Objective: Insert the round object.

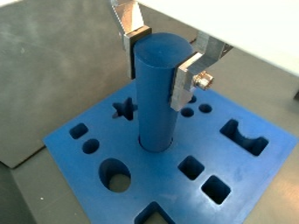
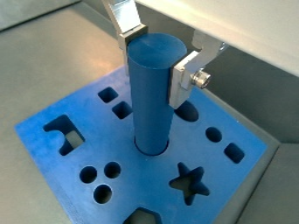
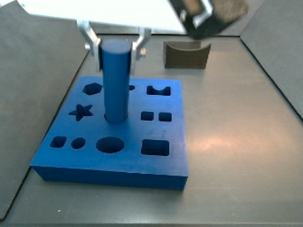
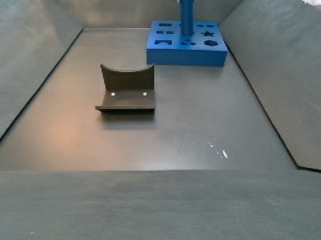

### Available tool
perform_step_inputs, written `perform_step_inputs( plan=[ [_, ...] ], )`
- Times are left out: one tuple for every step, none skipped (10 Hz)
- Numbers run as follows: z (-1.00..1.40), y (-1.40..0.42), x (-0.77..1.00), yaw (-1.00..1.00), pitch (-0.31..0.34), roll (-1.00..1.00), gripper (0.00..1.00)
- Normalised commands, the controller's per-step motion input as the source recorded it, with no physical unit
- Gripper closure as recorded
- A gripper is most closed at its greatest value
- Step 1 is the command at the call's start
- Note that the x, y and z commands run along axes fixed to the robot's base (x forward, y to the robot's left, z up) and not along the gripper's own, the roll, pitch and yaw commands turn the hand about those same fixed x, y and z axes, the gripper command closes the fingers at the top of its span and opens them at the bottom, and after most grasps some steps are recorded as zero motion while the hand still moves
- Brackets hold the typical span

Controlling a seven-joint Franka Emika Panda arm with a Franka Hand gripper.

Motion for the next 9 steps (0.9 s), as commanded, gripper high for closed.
perform_step_inputs(
  plan=[
    [-0.4, 0.0, 0.15, -0.13, 0.05, 0.0, 1.0],
    [-0.37, 0.0, 0.13, -0.11, 0.031, 0.0, 1.0],
    [-0.32, 0.0, 0.11, -0.1, 0.01, 0.0, 1.0],
    [-0.3, 0.0, 0.0, -0.11, -0.001, -0.03, 1.0],
    [-0.14, 0.0, -0.21, -0.12, -0.269, -0.07, 1.0],
    [-0.08, -0.01, -0.09, -0.02, -0.22, 0.0, 1.0],
    [-0.07, 0.0, -0.04, -0.01, -0.227, 0.05, 1.0],
    [-0.07, -0.04, 0.0, -0.02, -0.266, 0.13, 1.0],
    [-0.07, -0.07, 0.0, -0.03, -0.24, 0.14, 1.0]
  ],
)
